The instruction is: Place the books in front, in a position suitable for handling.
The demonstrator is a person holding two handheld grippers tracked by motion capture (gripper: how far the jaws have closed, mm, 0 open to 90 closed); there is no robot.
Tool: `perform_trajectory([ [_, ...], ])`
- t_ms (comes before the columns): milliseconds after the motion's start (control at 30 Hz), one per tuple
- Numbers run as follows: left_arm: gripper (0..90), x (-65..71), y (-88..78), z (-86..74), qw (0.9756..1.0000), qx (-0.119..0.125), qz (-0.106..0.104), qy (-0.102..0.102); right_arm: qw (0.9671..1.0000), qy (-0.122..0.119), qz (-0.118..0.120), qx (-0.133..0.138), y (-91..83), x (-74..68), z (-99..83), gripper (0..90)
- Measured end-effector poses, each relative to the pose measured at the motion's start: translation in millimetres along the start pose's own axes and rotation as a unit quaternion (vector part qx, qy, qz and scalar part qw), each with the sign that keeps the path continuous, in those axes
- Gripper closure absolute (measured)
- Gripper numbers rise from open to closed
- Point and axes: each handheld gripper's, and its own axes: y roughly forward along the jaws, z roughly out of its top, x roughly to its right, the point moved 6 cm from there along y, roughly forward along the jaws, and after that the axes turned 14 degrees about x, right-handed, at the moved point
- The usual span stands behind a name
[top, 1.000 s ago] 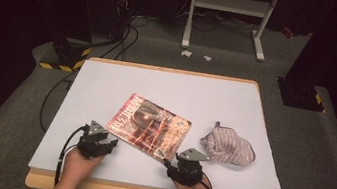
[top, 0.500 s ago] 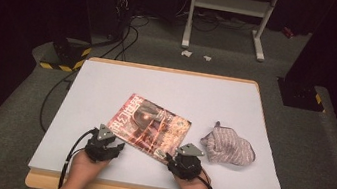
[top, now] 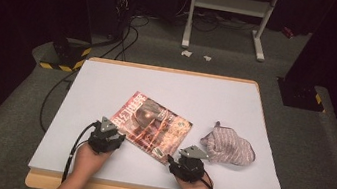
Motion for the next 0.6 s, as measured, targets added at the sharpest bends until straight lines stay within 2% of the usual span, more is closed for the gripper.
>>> perform_trajectory([
  [100,53.7,-7.7,8.0,4.3,0.9999,0.001,0.002,-0.015,1.0,-0.001,-0.005,0.005,-3.7,0.5,-0.3,46.3],
  [167,55.2,-9.8,10.9,5.9,0.9999,0.001,0.005,-0.016,0.9999,0.0,-0.007,0.01,-6.5,1.1,-0.2,46.1],
  [200,55.6,-13.5,16.1,8.7,0.9998,0.003,0.013,-0.015,0.9999,-0.001,-0.007,0.013,-7.1,1.6,-0.1,45.9],
  [233,55.8,-13.5,16.1,8.7,0.9998,0.003,0.013,-0.015,0.9999,-0.001,-0.007,0.013,-7.1,1.6,-0.1,45.9],
  [300,56.3,-16.3,19.8,10.2,0.9994,0.008,0.023,-0.026,0.9998,-0.001,-0.011,0.015,-6.7,2.8,0.4,44.9],
  [333,57.5,-16.8,17.9,10.0,0.9993,0.005,0.03,-0.022,0.9998,0.002,-0.013,0.018,-3.4,6.7,3.2,44.0],
  [433,52.9,-16.1,12.8,11.1,0.9991,0.014,0.022,-0.032,0.9996,0.009,-0.015,0.021,2.9,13.6,8.4,42.3],
  [467,52.8,-15.1,3.8,13.0,0.9984,0.032,0.017,-0.045,0.9994,0.013,-0.021,0.024,12.9,23.1,17.2,40.7],
  [500,52.3,-15.1,3.8,13.0,0.9984,0.032,0.017,-0.045,0.9994,0.013,-0.021,0.024,12.9,23.1,17.2,40.7],
  [533,51.0,-11.6,-5.3,12.7,0.9981,0.042,0.011,-0.044,0.9989,0.019,-0.032,0.027,26.5,34.1,28.2,38.9],
  [600,49.1,-8.1,-10.7,9.9,0.9985,0.041,0.008,-0.036,0.9987,0.018,-0.041,0.025,39.2,41.7,36.0,38.1],
])
